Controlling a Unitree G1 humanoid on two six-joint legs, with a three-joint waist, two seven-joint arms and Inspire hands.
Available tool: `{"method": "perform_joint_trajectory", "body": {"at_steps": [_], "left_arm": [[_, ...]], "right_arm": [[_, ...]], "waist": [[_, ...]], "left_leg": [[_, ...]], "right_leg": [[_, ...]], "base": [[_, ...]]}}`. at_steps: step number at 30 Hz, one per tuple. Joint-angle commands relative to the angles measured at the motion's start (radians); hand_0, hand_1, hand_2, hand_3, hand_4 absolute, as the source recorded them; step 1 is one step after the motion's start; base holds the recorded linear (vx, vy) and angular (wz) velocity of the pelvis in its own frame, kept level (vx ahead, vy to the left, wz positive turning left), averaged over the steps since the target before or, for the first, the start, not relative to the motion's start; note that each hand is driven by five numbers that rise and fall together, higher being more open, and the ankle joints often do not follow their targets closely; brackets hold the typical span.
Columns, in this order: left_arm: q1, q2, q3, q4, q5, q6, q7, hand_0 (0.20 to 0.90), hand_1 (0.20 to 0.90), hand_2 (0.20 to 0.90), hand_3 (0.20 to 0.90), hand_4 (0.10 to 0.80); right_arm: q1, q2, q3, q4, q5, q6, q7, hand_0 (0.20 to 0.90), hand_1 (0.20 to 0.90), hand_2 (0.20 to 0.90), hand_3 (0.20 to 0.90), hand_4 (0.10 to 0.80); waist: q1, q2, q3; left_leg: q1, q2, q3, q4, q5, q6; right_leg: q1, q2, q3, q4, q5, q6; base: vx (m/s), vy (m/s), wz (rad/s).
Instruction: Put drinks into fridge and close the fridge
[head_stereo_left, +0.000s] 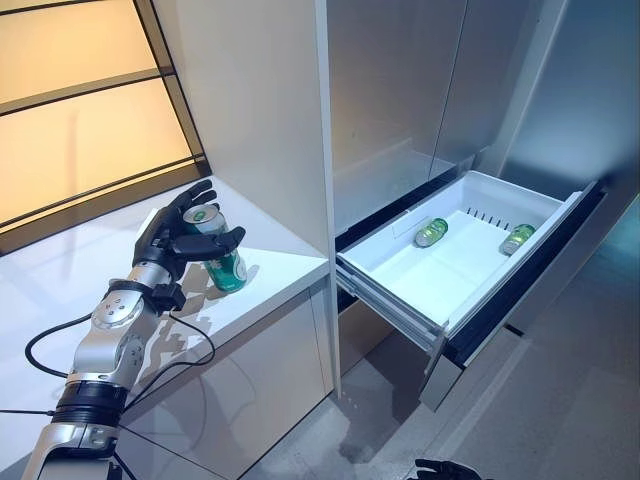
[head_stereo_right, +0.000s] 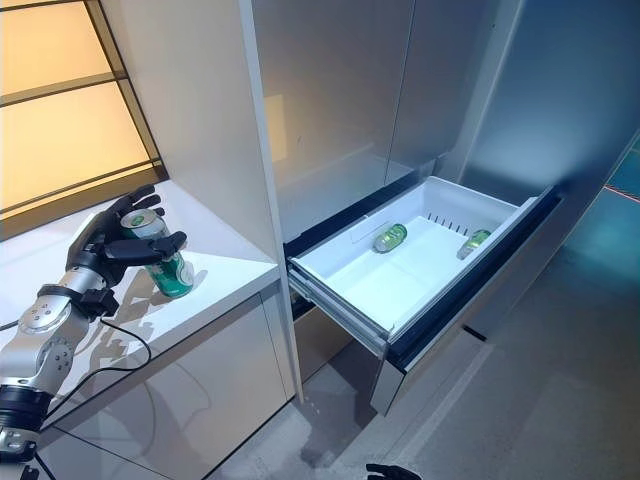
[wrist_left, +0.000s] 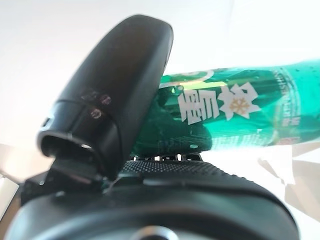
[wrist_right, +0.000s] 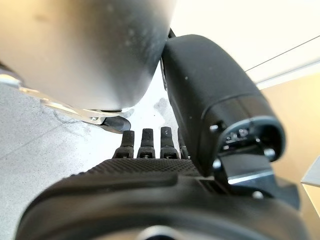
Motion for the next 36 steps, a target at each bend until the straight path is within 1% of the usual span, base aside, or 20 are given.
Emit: {"method": "perform_joint_trajectory", "body": {"at_steps": [1,11,12,13,14,15,16,17,25,29,32,36], "left_arm": [[-0.165,0.021,0.038,-0.005,-0.031,-0.122,0.017,0.9,0.9,0.9,0.9,0.8],[-0.155,0.015,0.038,0.007,-0.021,-0.126,0.011,0.9,0.9,0.9,0.9,0.8],[-0.154,0.015,0.038,0.007,-0.019,-0.124,0.013,0.681,0.681,0.681,0.645,0.545],[-0.153,0.015,0.039,0.008,-0.017,-0.124,0.015,0.589,0.589,0.589,0.538,0.438],[-0.153,0.014,0.038,0.011,-0.013,-0.128,0.015,0.528,0.528,0.528,0.466,0.366],[-0.152,0.014,0.038,0.012,-0.014,-0.129,0.012,0.371,0.371,0.371,0.282,0.182],[-0.152,0.013,0.039,0.011,-0.016,-0.128,0.011,0.371,0.371,0.371,0.282,0.182],[-0.153,0.013,0.038,0.012,-0.019,-0.13,0.009,0.3,0.3,0.3,0.2,0.1],[-0.16,0.01,0.042,-0.016,-0.071,-0.143,0.005,0.3,0.3,0.3,0.2,0.1],[-0.17,-0.001,0.033,-0.052,-0.11,-0.15,-0.009,0.3,0.3,0.3,0.2,0.1],[-0.177,-0.002,0.023,-0.077,-0.13,-0.169,-0.035,0.3,0.3,0.3,0.2,0.1],[-0.19,0.0,0.007,-0.138,-0.179,-0.189,-0.064,0.3,0.3,0.3,0.2,0.1]], "right_arm": [[-0.007,-0.021,0.03,0.063,-0.027,0.017,0.019,0.9,0.9,0.9,0.9,0.8],[-0.008,-0.019,0.032,0.066,-0.023,0.016,0.014,0.9,0.9,0.9,0.9,0.8],[-0.007,-0.018,0.032,0.065,-0.022,0.017,0.013,0.9,0.9,0.9,0.9,0.8],[-0.008,-0.018,0.032,0.065,-0.022,0.017,0.013,0.9,0.9,0.9,0.9,0.8],[-0.008,-0.019,0.032,0.065,-0.022,0.017,0.013,0.9,0.9,0.9,0.9,0.8],[-0.009,-0.019,0.031,0.064,-0.024,0.018,0.014,0.9,0.9,0.9,0.9,0.8],[-0.009,-0.019,0.031,0.063,-0.025,0.019,0.014,0.9,0.9,0.9,0.9,0.8],[-0.009,-0.02,0.031,0.063,-0.024,0.019,0.014,0.9,0.9,0.9,0.9,0.8],[-0.007,-0.023,0.032,0.056,-0.029,0.021,0.019,0.9,0.9,0.9,0.9,0.8],[-0.008,-0.025,0.039,0.039,-0.013,-0.006,0.032,0.9,0.9,0.9,0.9,0.8],[-0.015,-0.025,0.048,0.004,0.007,-0.061,0.037,0.9,0.9,0.9,0.9,0.8],[-0.025,-0.032,0.079,-0.119,-0.009,-0.147,0.015,0.9,0.9,0.9,0.9,0.8]], "waist": [[-0.014,0.008,-0.005],[-0.013,0.01,-0.003],[-0.013,0.01,-0.003],[-0.013,0.01,-0.002],[-0.013,0.01,-0.003],[-0.014,0.01,-0.003],[-0.014,0.01,-0.003],[-0.014,0.01,-0.003],[-0.016,0.008,-0.002],[-0.017,0.006,-0.002],[-0.017,0.004,-0.002],[-0.018,0.002,-0.001]], "left_leg": [[0.009,-0.024,0.062,0.016,-0.076,-0.003],[0.01,-0.025,0.061,0.018,-0.076,-0.003],[0.01,-0.025,0.062,0.018,-0.076,-0.003],[0.009,-0.025,0.062,0.018,-0.076,-0.003],[0.009,-0.025,0.062,0.018,-0.076,-0.003],[0.009,-0.025,0.062,0.018,-0.076,-0.003],[0.009,-0.025,0.062,0.018,-0.076,-0.003],[0.009,-0.025,0.062,0.018,-0.076,-0.003],[0.01,-0.025,0.063,0.017,-0.076,-0.004],[0.01,-0.025,0.061,0.016,-0.075,-0.004],[0.01,-0.024,0.06,0.016,-0.075,-0.004],[0.01,-0.023,0.059,0.015,-0.074,-0.004]], "right_leg": [[0.018,0.015,0.058,0.06,-0.127,0.058],[0.019,0.015,0.059,0.061,-0.128,0.058],[0.019,0.014,0.058,0.061,-0.128,0.058],[0.019,0.015,0.058,0.061,-0.127,0.057],[0.019,0.015,0.059,0.06,-0.127,0.057],[0.019,0.015,0.059,0.06,-0.127,0.057],[0.019,0.015,0.059,0.059,-0.127,0.057],[0.019,0.015,0.059,0.058,-0.127,0.057],[0.019,0.016,0.062,0.058,-0.126,0.057],[0.018,0.016,0.062,0.059,-0.126,0.057],[0.018,0.015,0.061,0.06,-0.125,0.058],[0.017,0.015,0.06,0.06,-0.123,0.058]], "base": [[0.0,0.0,0.0],[0.0,0.0,0.0],[0.0,0.0,0.0],[0.0,0.0,0.0],[0.0,0.0,0.0],[0.0,0.0,0.0],[0.0,0.0,0.0],[0.0,0.0,0.0],[0.0,0.0,0.0],[0.0,0.0,0.0],[0.0,0.0,0.0],[0.0,0.0,0.0]]}}
